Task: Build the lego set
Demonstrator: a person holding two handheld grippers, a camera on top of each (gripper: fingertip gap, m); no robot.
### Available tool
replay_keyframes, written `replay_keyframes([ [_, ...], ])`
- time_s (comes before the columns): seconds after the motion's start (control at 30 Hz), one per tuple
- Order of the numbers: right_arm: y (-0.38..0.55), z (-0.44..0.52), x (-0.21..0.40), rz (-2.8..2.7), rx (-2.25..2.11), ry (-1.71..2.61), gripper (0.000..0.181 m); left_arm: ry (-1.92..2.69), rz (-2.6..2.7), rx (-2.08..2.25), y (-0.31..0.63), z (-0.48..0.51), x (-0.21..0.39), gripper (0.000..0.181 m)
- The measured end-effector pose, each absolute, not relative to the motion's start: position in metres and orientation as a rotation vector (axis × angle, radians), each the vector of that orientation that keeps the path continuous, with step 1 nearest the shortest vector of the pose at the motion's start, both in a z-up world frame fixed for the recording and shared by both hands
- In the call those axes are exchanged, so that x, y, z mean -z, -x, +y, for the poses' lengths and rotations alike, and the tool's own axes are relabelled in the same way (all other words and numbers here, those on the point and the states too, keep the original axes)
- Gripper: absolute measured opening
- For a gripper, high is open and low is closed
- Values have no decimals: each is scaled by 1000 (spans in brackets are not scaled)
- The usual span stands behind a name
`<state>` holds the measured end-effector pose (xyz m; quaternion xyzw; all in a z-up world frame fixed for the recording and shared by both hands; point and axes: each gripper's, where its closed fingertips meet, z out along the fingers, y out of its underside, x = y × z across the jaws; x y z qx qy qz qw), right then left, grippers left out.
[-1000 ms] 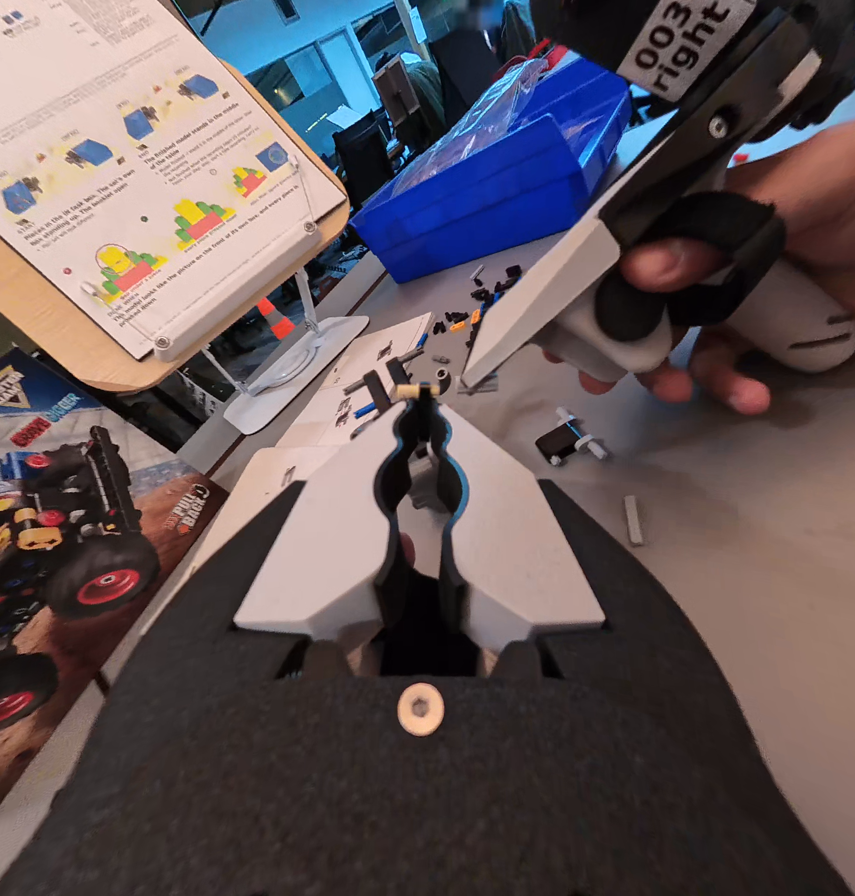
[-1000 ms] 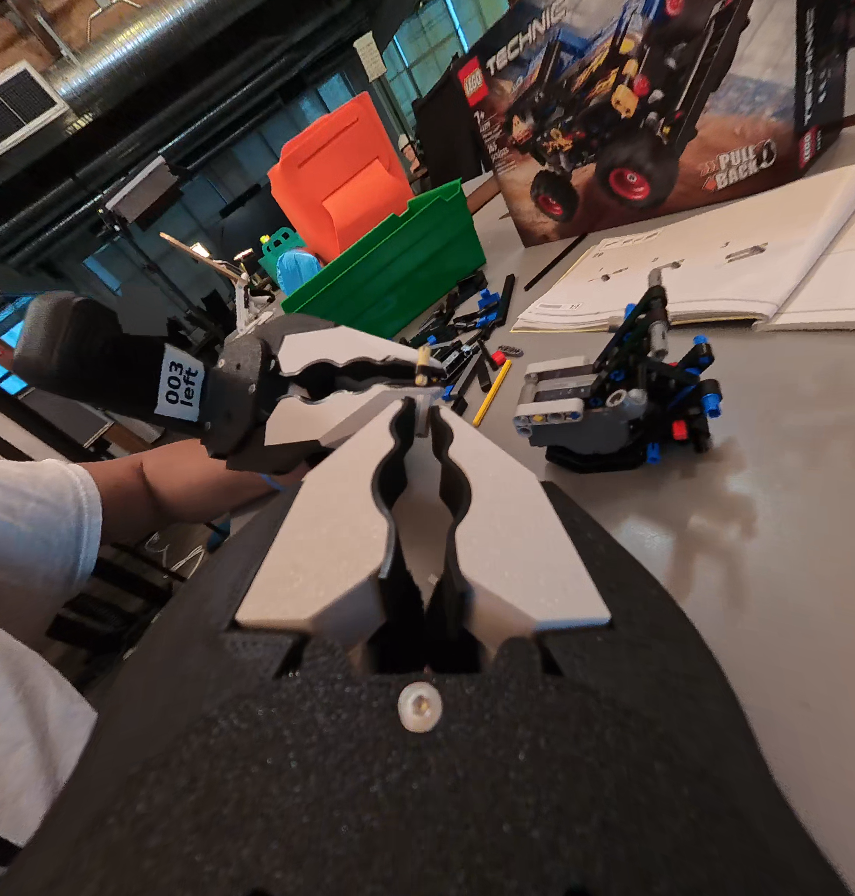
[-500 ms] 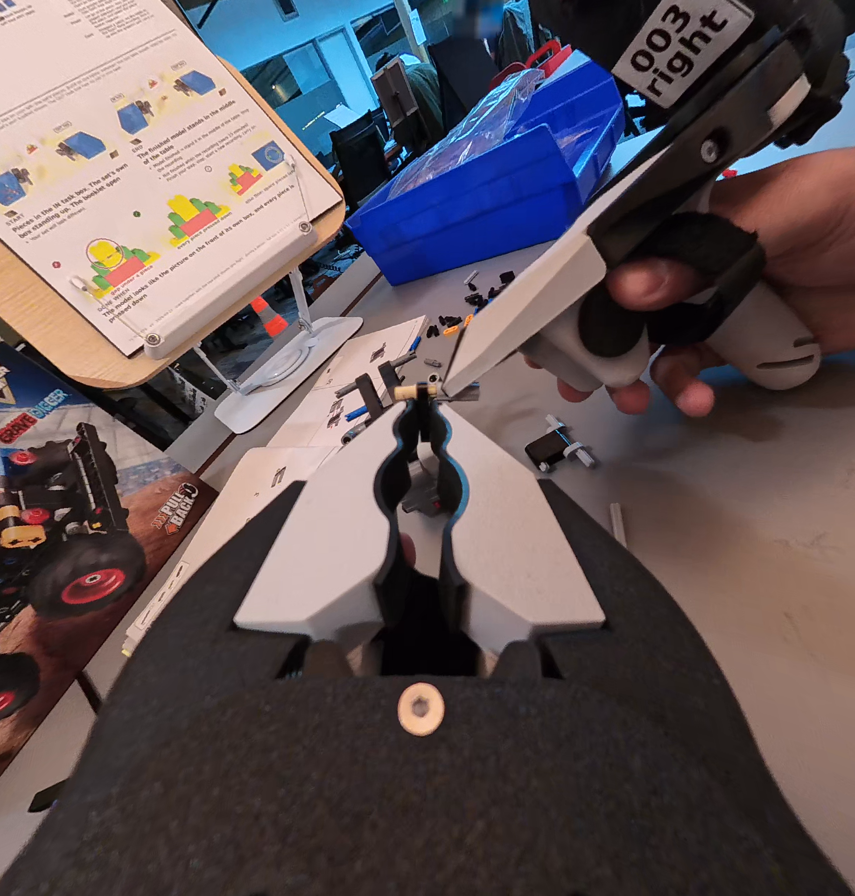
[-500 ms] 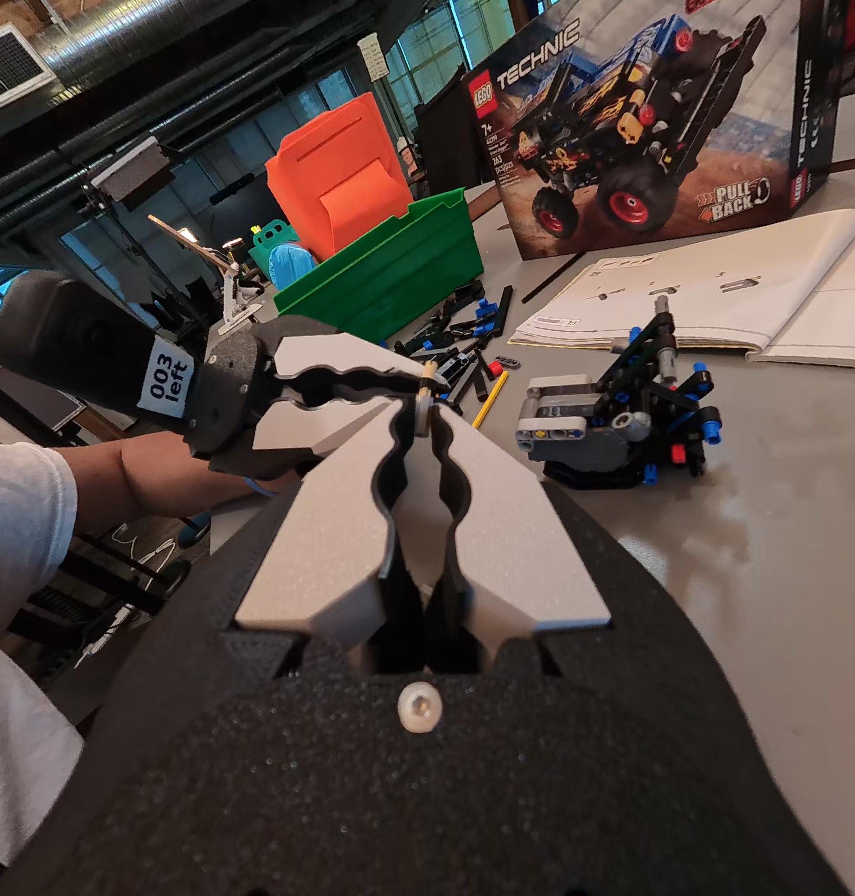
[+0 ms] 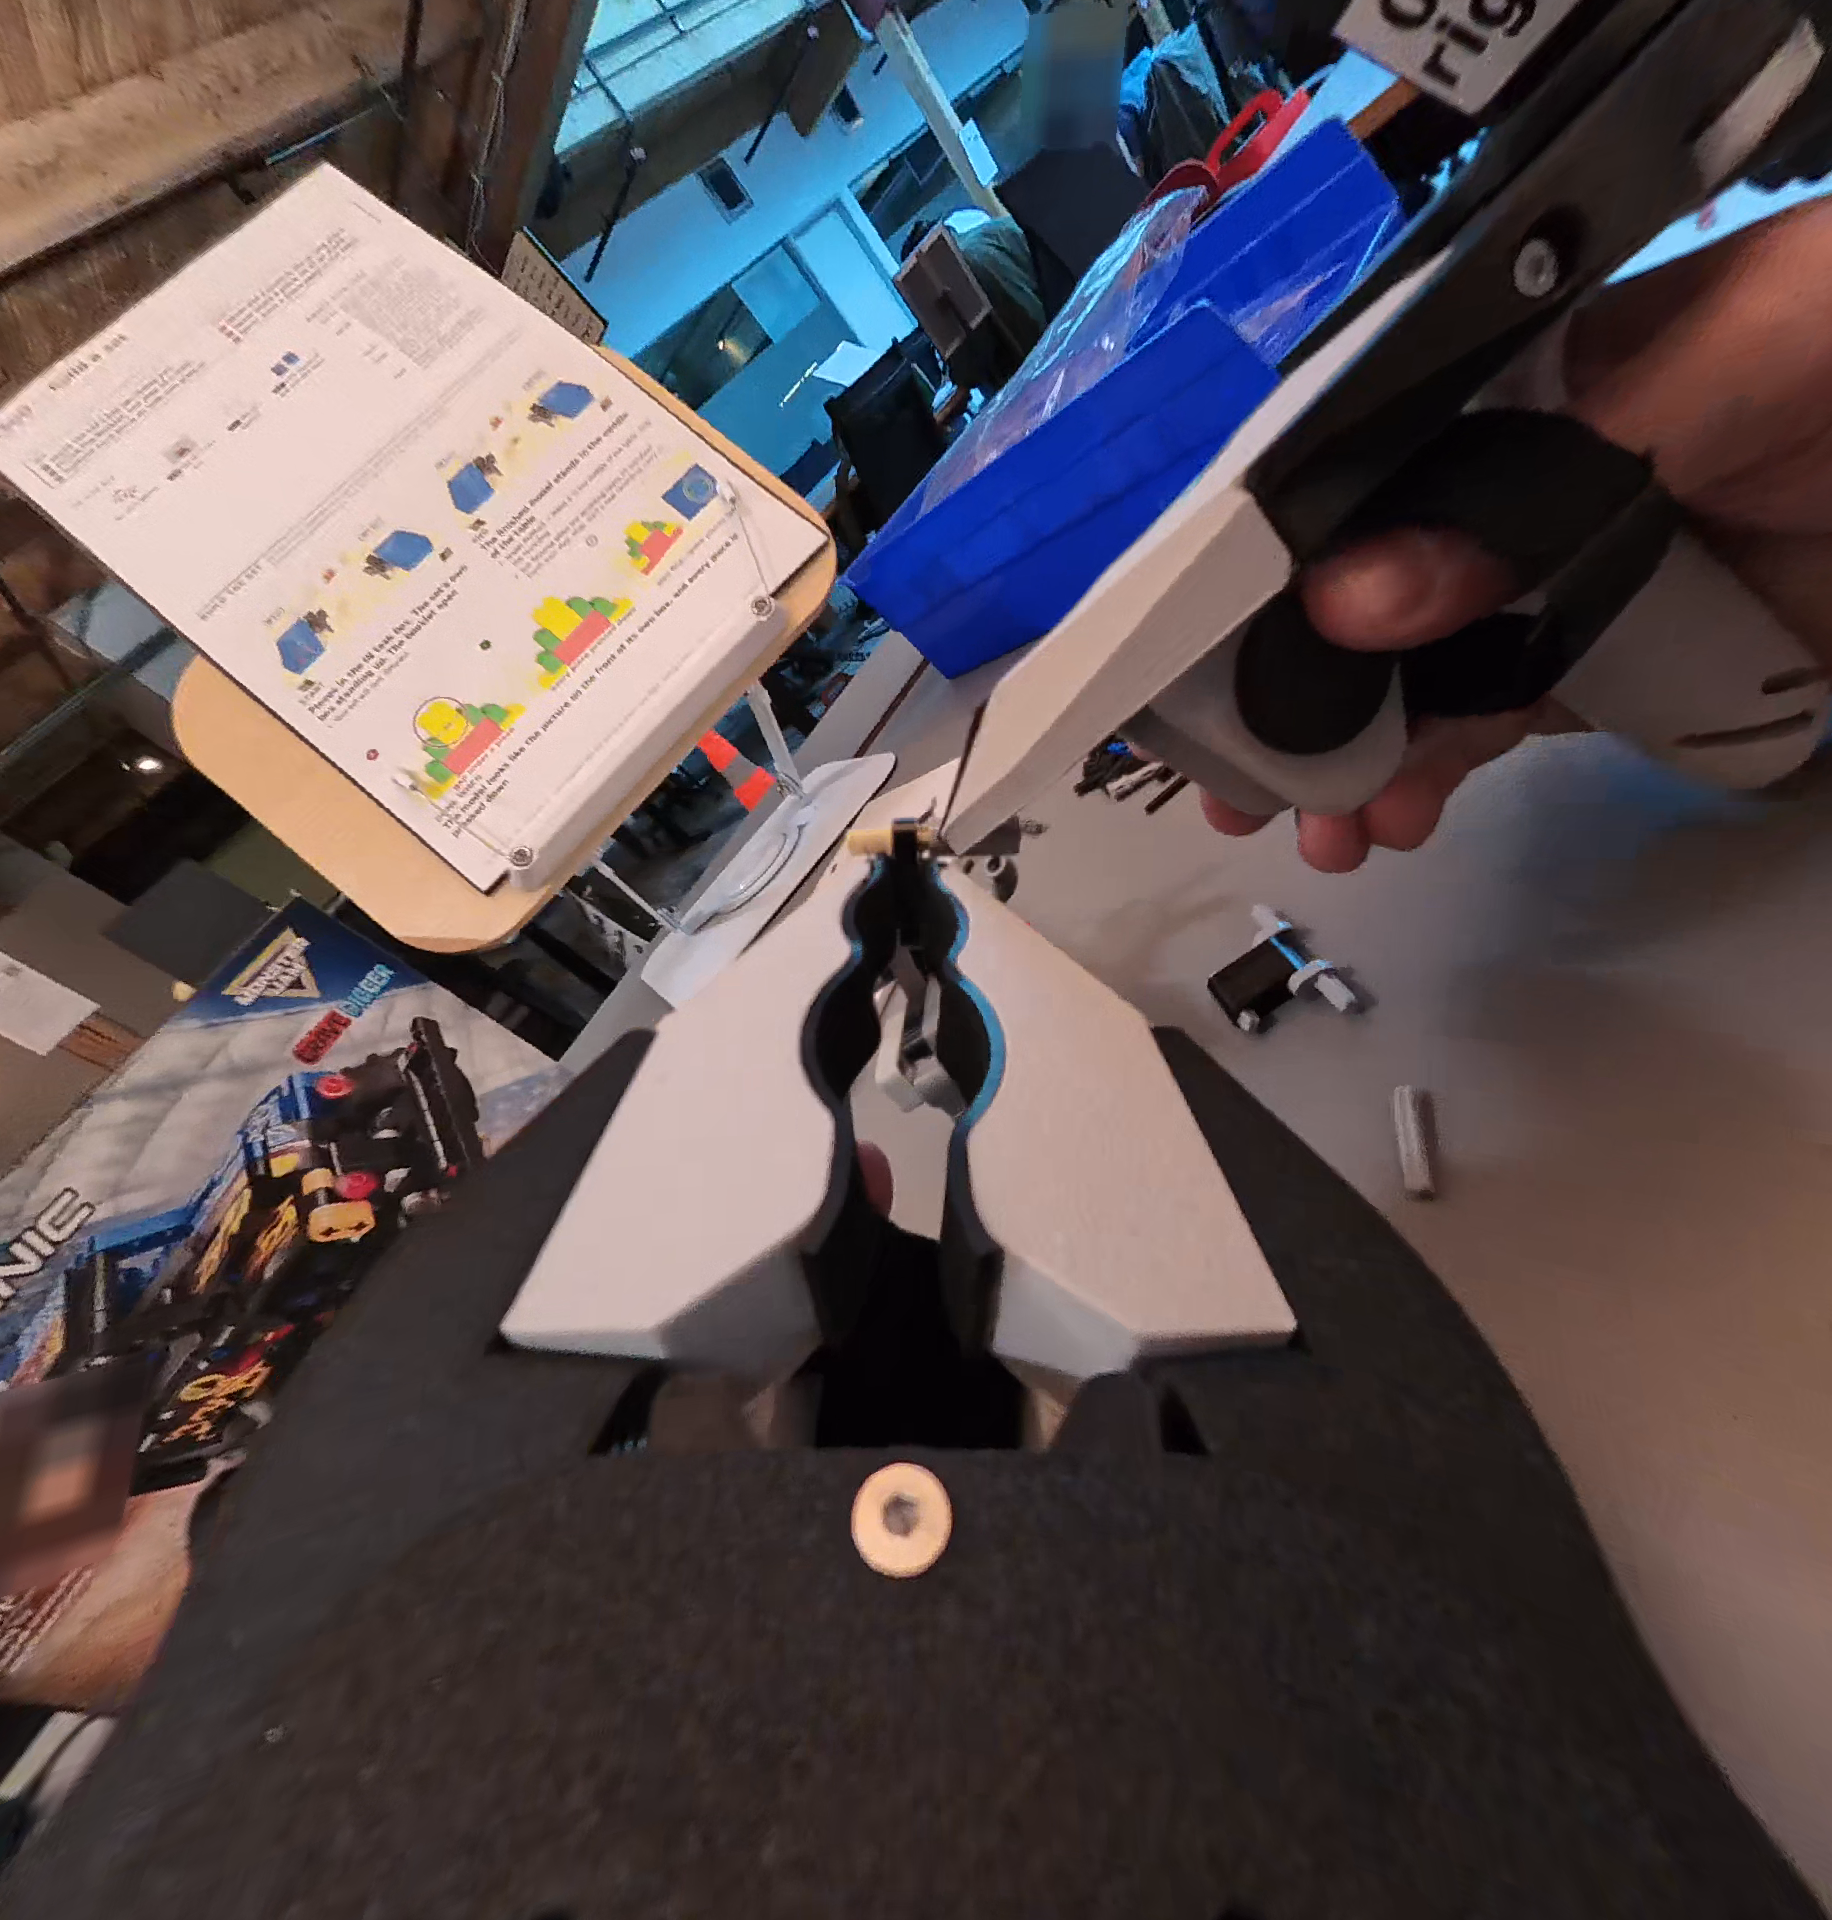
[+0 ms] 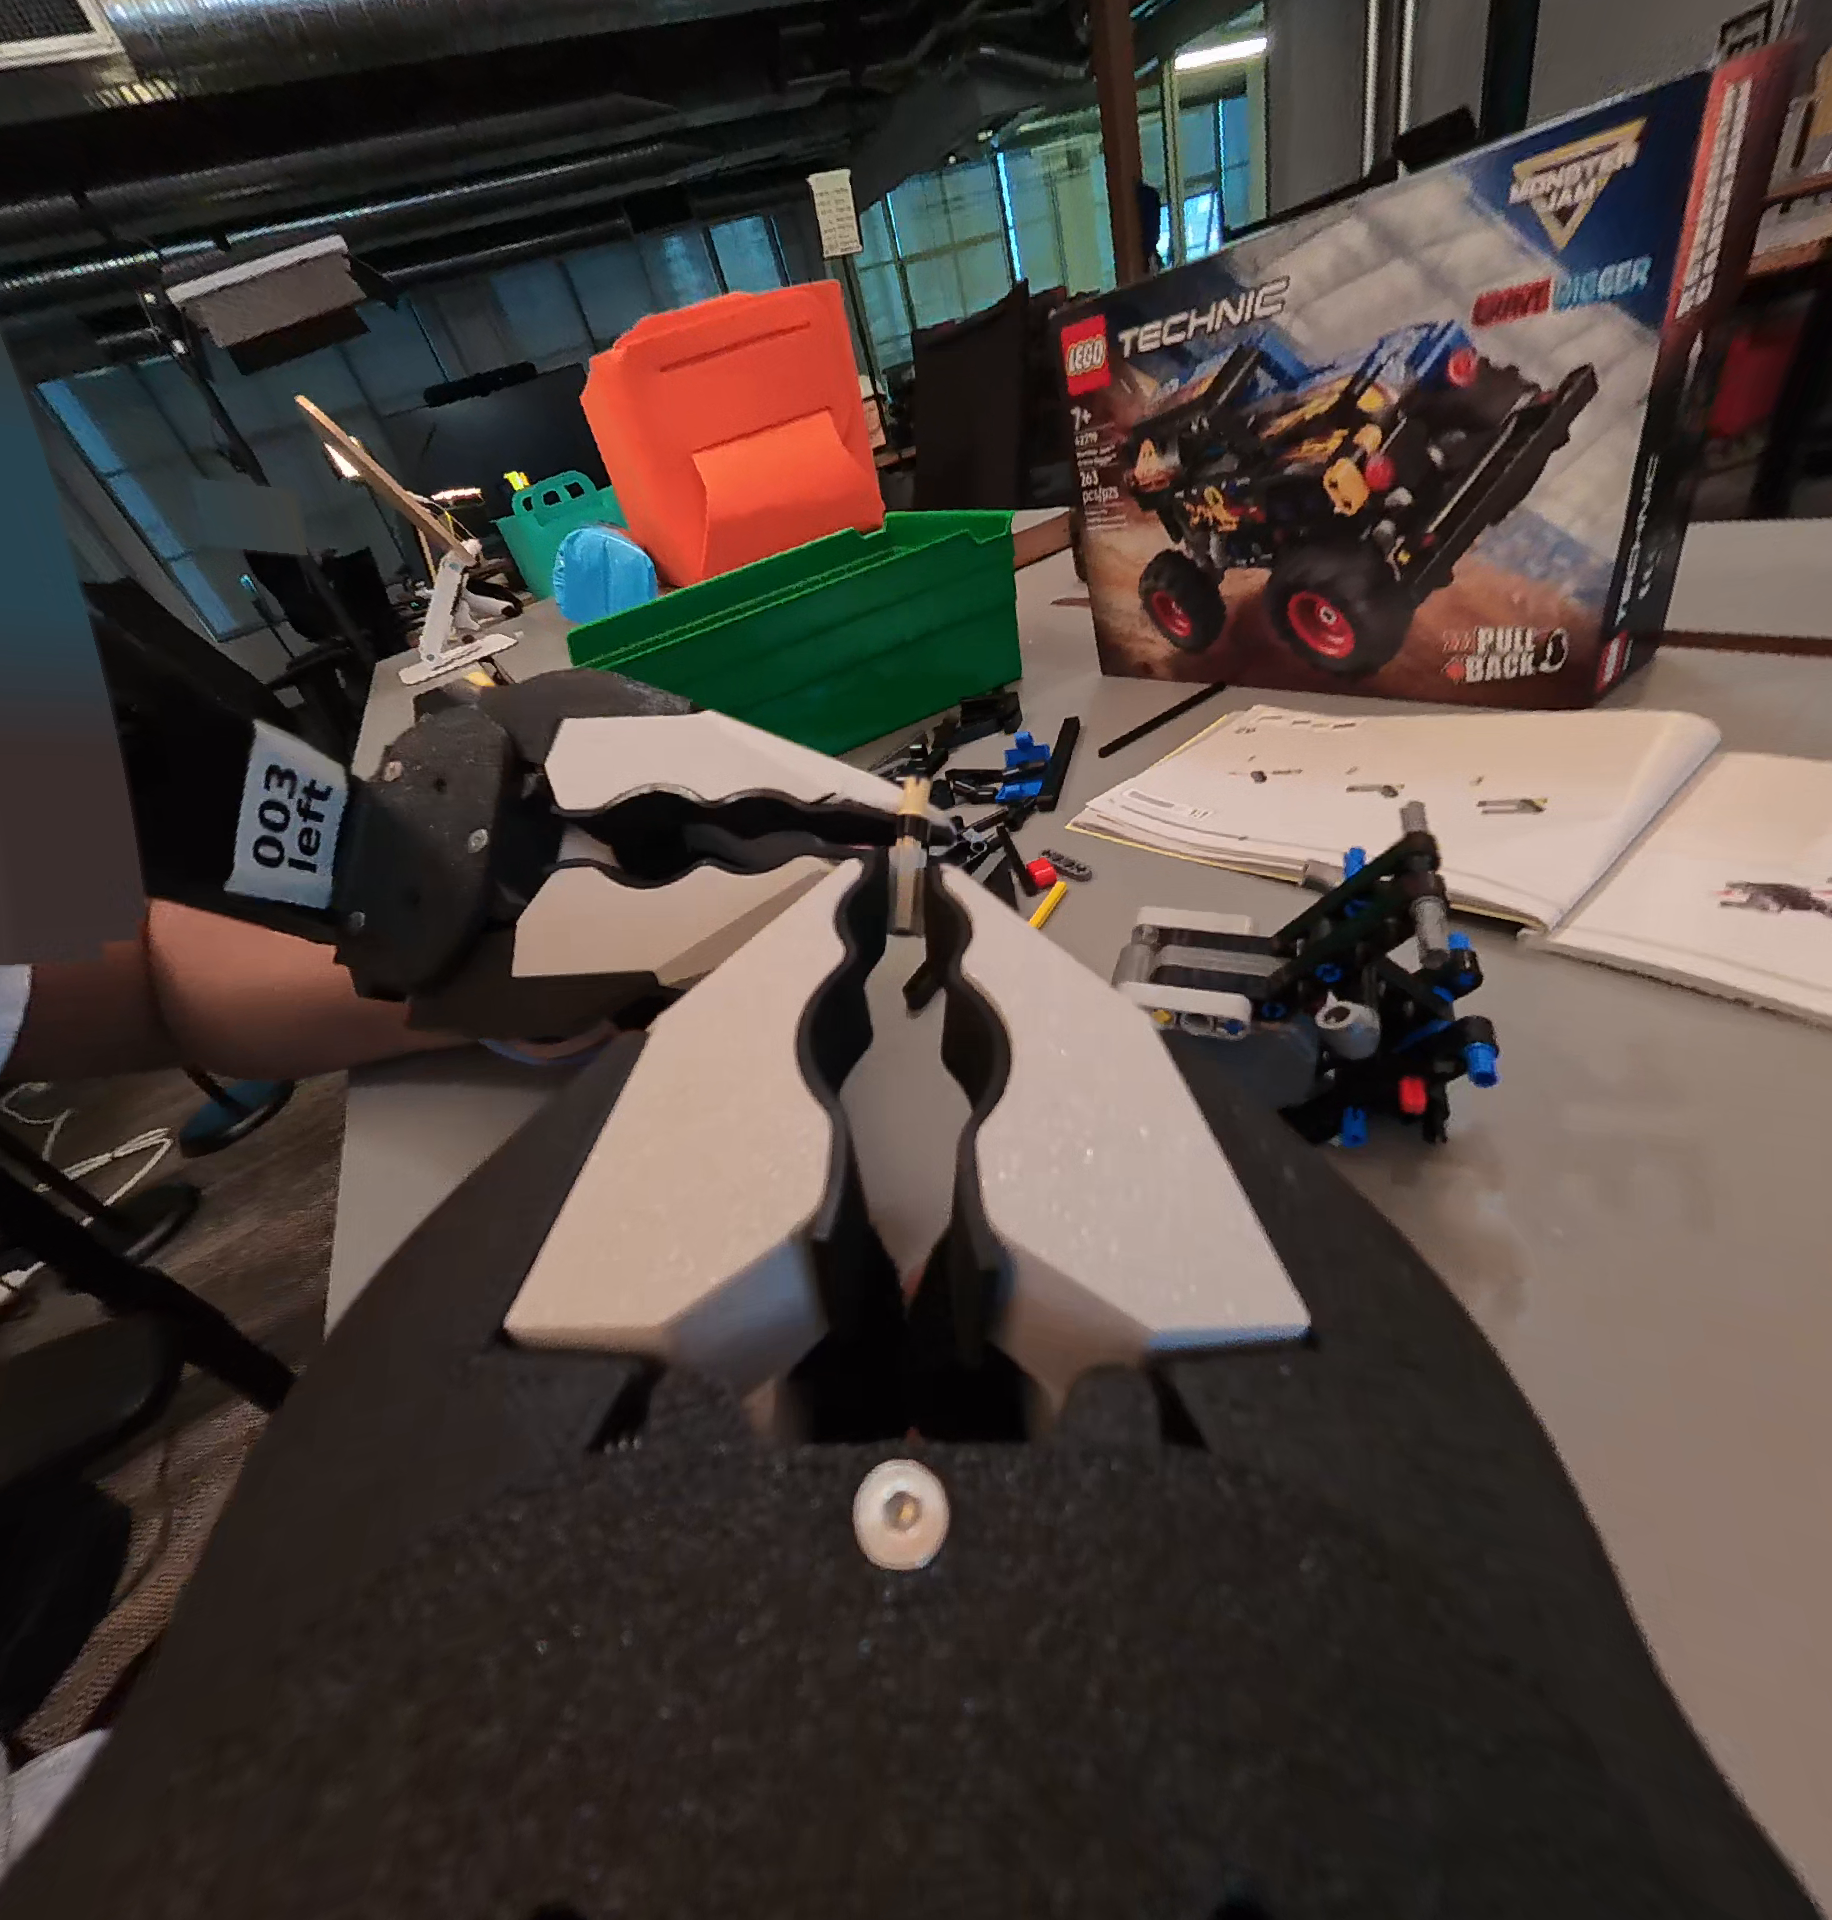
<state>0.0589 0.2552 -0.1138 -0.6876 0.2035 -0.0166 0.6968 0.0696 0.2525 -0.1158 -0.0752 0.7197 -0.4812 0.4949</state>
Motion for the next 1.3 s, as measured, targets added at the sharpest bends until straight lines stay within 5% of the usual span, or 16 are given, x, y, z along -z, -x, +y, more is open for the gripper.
replay_keyframes([
  [0.8,-45,253,150,495,-271,1725,6,-266,1848,818,-59,250,151,2],
  [1.2,-47,253,145,522,-291,1664,6,-42,2003,1100,-59,246,150,2],
  [1.3,-37,254,142,382,-230,1752,39,14,2068,1185,-62,250,152,2],
])
